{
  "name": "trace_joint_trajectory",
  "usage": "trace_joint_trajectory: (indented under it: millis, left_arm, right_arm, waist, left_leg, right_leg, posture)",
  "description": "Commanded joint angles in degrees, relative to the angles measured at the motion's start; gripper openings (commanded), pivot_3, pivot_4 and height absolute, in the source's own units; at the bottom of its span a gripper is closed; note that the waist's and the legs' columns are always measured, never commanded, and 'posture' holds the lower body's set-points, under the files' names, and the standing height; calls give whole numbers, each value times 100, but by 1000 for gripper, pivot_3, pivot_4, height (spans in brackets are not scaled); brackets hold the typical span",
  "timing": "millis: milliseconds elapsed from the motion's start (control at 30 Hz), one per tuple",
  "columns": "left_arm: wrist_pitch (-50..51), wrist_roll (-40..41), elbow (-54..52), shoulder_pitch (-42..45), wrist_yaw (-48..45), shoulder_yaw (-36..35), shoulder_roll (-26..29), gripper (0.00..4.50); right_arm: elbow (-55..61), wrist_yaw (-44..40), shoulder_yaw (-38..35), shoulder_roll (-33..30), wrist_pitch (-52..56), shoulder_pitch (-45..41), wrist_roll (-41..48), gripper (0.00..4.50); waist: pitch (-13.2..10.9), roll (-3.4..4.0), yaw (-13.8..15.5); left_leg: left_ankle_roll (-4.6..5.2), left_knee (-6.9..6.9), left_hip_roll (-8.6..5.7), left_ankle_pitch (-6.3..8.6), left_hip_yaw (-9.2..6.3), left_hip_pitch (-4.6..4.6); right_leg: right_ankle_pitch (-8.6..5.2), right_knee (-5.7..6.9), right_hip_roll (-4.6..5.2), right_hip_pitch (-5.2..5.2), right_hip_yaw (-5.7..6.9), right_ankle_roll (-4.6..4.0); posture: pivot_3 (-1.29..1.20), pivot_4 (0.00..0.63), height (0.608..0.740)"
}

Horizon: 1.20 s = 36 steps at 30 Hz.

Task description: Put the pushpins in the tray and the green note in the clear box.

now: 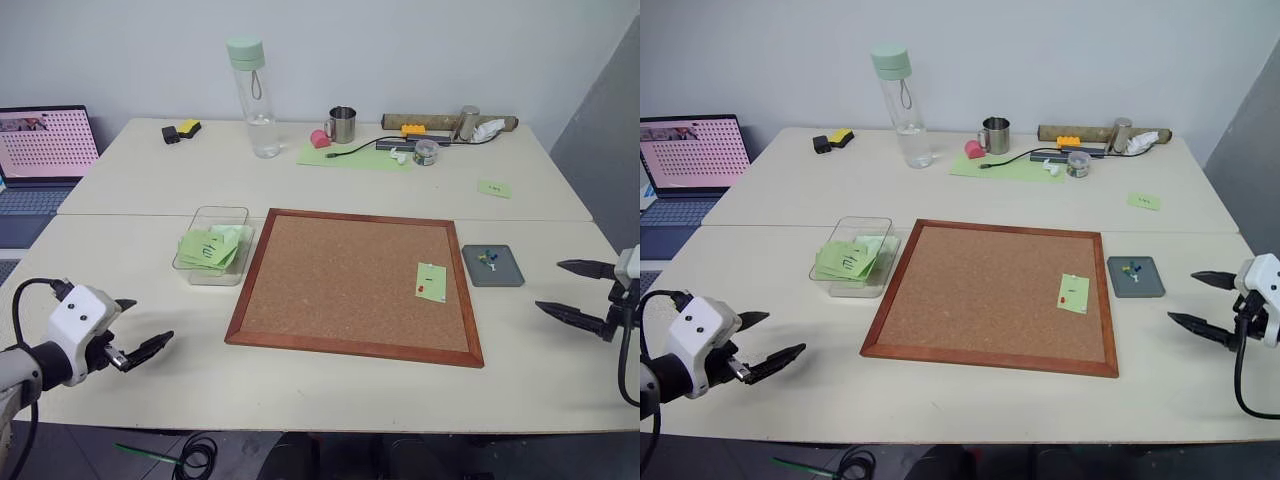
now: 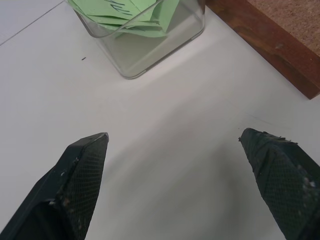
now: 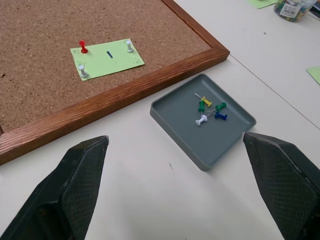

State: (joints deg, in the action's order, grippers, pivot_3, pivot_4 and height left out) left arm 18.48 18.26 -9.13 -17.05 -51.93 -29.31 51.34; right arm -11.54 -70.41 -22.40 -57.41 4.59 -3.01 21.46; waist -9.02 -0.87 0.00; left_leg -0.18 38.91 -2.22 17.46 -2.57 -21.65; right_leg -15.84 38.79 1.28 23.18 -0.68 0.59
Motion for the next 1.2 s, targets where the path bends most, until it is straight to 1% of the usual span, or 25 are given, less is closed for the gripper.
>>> trace_joint_trajectory:
  millis: [33,533,1200]
  left_arm:
    - [-22,155,-83,67,-22,-266,-20,4486]
    - [56,55,-55,29,99,-155,-43,4486]
    - [63,152,-27,135,90,-78,-102,4486]
  right_arm:
    - [-36,32,-113,-105,-92,-98,-10,4500]
    - [-85,80,44,21,-45,-353,70,4500]
    - [-47,22,83,34,-116,-271,45,4500]
  waist:
    - [0,0,1]
    - [0,0,4]
    - [0,0,2]
  left_leg:
    - [0,0,0,0,0,0]
    - [0,0,0,0,-1,0]
    - [0,0,0,0,0,0]
  right_leg:
    - [0,0,0,0,0,0]
    - [0,0,0,0,0,0]
    - [0,0,0,0,0,0]
  posture:
    - [0,150,740]
    - [0,150,740]
    - [0,150,740]
